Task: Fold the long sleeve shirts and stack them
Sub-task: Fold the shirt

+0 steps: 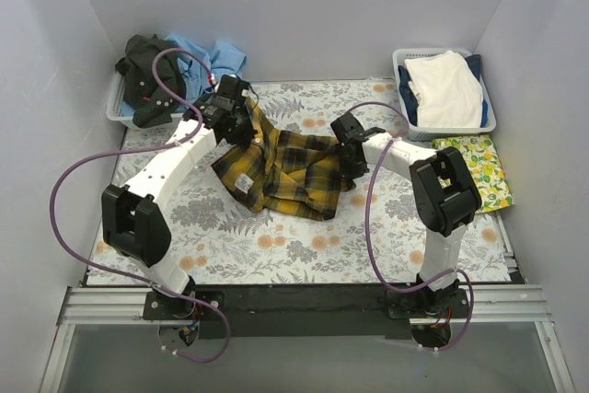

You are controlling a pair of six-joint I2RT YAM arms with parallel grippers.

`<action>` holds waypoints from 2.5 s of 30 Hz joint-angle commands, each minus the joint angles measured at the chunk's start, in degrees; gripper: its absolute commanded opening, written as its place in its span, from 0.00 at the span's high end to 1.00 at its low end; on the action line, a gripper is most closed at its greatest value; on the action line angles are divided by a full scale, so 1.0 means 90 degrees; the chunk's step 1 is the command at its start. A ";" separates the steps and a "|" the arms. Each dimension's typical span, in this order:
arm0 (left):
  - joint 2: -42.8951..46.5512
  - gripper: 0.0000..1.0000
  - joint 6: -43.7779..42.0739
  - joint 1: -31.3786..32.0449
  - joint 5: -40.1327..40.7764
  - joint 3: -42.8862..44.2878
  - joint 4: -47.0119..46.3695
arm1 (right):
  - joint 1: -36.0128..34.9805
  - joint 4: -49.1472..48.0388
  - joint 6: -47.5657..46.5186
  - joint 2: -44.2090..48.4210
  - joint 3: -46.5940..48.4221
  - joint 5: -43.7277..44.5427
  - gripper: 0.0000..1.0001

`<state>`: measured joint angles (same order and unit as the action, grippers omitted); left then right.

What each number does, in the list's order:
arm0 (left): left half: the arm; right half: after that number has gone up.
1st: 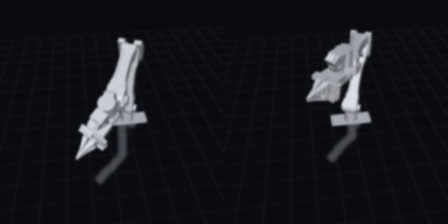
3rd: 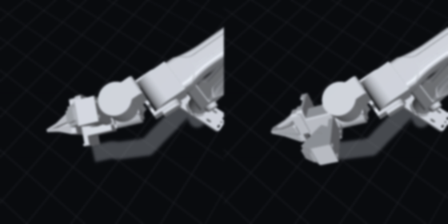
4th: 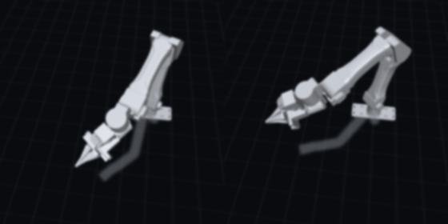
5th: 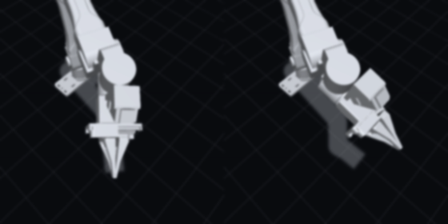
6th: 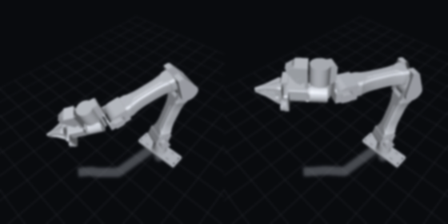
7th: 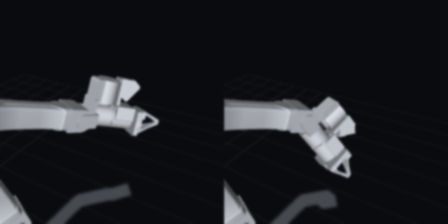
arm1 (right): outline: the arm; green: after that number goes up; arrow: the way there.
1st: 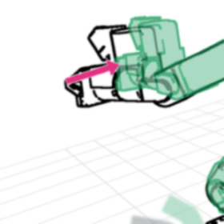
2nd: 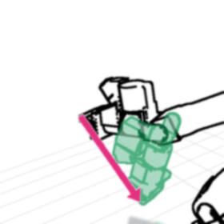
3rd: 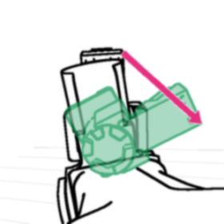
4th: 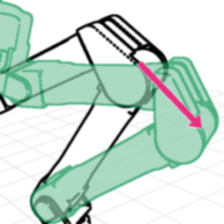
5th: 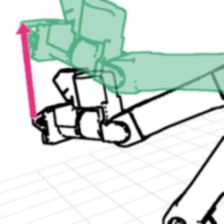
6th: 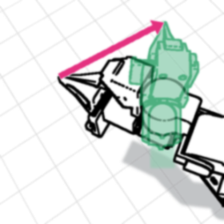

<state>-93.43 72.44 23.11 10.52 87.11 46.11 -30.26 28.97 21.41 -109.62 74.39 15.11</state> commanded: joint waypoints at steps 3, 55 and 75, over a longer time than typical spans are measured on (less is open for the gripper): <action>-0.0458 1.00 0.0319 0.1042 0.0198 0.0662 -0.0074 | -0.0114 0.0013 0.0277 0.0393 -0.0101 -0.0517 0.81; -0.0146 0.43 -0.1126 0.3057 -0.2292 -0.3038 -0.3014 | 0.0677 -0.1022 0.0571 0.1438 -0.0404 -0.2422 0.98; -0.0052 0.37 -0.0911 0.3282 -0.1922 -0.3019 -0.2810 | 0.0901 -0.0894 0.0717 0.1262 -0.1819 -0.1903 0.99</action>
<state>-100.66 63.33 52.36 -10.39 59.51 16.93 -22.87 20.49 27.09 -97.60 60.07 -2.09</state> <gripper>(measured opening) 0.606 0.030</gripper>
